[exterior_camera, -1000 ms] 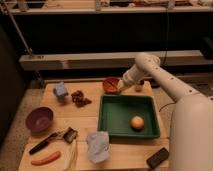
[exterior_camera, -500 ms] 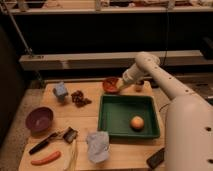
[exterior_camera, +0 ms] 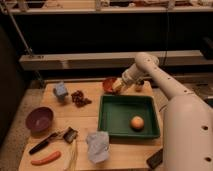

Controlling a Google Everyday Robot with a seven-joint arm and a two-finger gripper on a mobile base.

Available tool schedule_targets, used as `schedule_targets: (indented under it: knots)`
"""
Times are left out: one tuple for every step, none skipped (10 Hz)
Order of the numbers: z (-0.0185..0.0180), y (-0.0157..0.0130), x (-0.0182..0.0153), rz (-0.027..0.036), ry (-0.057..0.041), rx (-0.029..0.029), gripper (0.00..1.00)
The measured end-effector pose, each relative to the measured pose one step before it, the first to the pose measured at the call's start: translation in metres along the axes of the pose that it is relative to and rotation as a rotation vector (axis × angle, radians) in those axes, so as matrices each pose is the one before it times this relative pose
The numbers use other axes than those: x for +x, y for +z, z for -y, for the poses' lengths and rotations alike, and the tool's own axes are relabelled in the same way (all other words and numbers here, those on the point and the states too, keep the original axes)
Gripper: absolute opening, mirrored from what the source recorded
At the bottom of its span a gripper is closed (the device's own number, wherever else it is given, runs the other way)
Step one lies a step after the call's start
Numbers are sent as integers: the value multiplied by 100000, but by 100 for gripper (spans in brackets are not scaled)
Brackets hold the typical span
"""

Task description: Place fork in red bowl

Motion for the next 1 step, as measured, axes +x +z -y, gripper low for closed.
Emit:
schedule_targets:
  knots:
    - [168, 118, 66, 141, -246, 71, 80]
